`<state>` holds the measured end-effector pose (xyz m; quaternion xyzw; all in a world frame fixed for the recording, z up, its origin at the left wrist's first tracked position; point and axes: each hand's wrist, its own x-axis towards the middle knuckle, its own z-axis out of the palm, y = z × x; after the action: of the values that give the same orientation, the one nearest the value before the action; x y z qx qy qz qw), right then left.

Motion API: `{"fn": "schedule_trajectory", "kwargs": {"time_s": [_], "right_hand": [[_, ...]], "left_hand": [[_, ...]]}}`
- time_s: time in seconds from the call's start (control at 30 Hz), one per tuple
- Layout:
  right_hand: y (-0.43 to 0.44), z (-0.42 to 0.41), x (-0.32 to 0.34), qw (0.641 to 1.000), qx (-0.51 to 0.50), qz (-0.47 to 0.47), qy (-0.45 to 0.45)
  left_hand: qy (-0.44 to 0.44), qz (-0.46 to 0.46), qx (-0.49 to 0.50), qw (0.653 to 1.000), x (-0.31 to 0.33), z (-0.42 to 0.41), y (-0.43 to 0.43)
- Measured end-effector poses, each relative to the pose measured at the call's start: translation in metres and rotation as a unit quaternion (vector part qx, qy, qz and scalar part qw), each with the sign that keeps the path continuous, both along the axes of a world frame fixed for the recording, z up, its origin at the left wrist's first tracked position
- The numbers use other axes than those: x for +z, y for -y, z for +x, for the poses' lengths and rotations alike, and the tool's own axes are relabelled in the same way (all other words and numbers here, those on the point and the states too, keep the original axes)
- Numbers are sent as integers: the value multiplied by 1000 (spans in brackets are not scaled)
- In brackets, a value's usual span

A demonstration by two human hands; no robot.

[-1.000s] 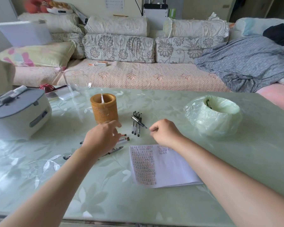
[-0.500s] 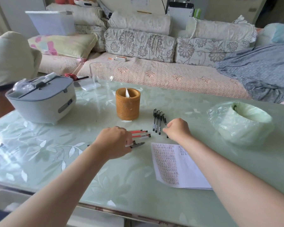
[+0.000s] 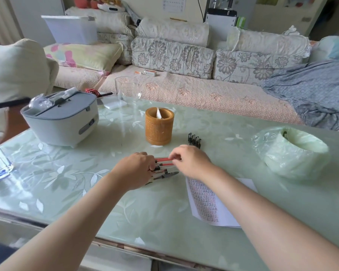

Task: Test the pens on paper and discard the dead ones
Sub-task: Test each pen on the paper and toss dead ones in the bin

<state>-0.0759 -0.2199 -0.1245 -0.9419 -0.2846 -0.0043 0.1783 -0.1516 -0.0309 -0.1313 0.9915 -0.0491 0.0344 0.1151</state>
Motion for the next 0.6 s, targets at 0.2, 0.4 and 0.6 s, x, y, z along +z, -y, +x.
{"fn": "schedule_trajectory", "kwargs": {"time_s": [0.2,0.4,0.6], "right_hand": [[-26,-24,2,992,108,-62,19],[-28,-33,6,984,136,-111,30],[-27,-36,5,983,137,-118,20]], "left_hand": [[-21,15,7,1000,4,-6,-6],[-48,32,16,998,7,-8,-10],[-37,81,37,995,6,-9,-7]]}}
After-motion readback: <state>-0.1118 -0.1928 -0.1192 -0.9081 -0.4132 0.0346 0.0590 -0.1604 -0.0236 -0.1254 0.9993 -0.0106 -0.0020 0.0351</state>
